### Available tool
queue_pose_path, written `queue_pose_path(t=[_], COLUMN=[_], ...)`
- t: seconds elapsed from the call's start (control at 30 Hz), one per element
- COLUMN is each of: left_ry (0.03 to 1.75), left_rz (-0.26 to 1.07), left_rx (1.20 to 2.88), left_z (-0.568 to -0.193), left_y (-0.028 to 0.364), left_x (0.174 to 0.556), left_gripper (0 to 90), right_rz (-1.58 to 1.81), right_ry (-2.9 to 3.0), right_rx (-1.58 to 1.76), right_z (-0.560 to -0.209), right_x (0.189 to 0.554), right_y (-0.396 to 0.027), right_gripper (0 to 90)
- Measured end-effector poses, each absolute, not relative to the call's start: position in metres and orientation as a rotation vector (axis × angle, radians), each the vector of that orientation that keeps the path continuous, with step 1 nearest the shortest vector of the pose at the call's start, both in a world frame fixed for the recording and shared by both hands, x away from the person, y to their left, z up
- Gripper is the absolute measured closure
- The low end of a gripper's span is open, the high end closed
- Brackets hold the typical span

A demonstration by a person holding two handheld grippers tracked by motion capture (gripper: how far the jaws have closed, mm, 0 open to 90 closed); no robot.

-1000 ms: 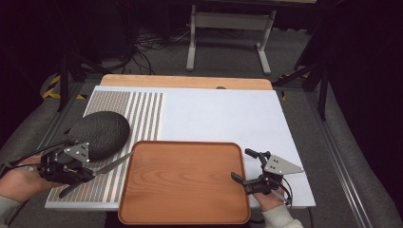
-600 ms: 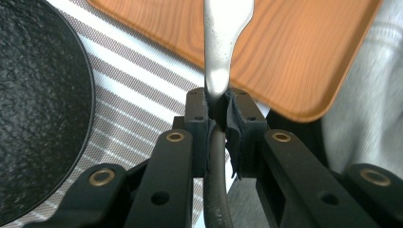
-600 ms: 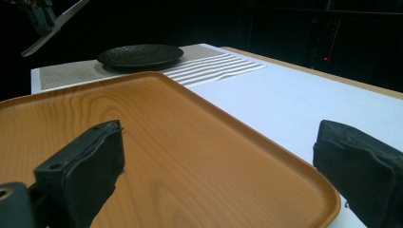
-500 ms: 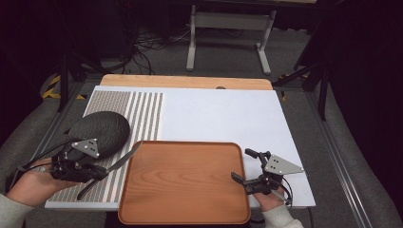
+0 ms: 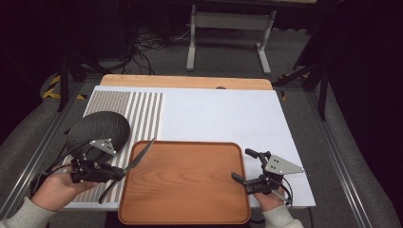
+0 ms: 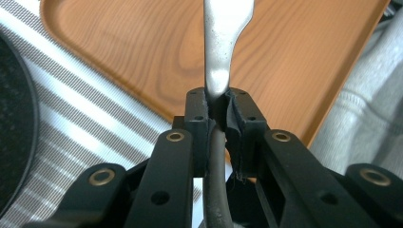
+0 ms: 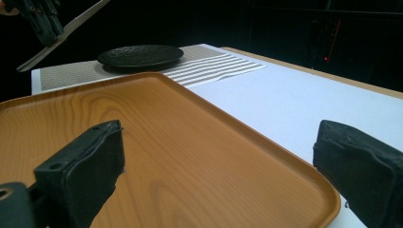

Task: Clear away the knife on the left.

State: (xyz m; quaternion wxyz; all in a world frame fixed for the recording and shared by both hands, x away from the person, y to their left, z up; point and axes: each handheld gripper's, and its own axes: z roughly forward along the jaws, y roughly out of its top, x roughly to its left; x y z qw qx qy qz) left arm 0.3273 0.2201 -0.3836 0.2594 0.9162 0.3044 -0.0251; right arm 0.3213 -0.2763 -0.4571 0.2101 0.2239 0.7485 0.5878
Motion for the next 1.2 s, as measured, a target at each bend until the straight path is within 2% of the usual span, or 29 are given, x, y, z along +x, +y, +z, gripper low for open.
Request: queue_pose_path(t=[0.6,1.2], left_ry=[0.849,0.903], left_rz=[-0.099,-0.167], left_rx=[2.447,2.498], left_z=[-0.393,-0.420], left_y=[0.186,0.170], left_x=[0.326,0.327], left_gripper=[80.1,80.1], right_rz=[1.639,1.633], right_ry=[2.080,2.086], right_rx=[0.619,0.614], right_z=[-0.457,-0.457], right_x=[0.321,0.321], right_y=[-0.277,-0.277], right_gripper=[3.6,3.6])
